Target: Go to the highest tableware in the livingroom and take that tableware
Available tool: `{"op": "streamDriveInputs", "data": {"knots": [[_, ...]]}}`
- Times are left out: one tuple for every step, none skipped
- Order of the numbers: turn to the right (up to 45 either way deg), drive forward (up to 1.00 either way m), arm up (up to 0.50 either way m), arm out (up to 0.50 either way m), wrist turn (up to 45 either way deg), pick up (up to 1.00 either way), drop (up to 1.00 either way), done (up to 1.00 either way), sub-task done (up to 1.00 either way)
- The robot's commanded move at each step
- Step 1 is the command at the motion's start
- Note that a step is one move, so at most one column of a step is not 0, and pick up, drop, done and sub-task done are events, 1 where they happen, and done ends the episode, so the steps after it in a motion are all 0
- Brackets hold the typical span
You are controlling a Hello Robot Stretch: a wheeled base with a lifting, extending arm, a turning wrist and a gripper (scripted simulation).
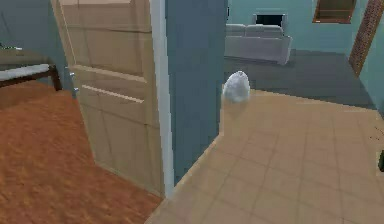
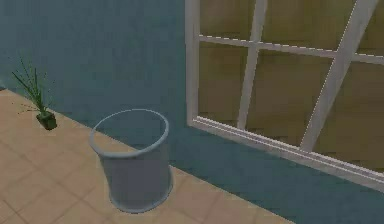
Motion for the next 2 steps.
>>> {"op": "streamDriveInputs", "data": {"knots": [[15.0, 0.0, 0.0, 0.0, 0.0, 0.0, 0.0, 0.0, 0.0], [0.0, 1.0, 0.0, 0.0, 0.0, 0.0, 0.0, 0.0, 0.0]]}}
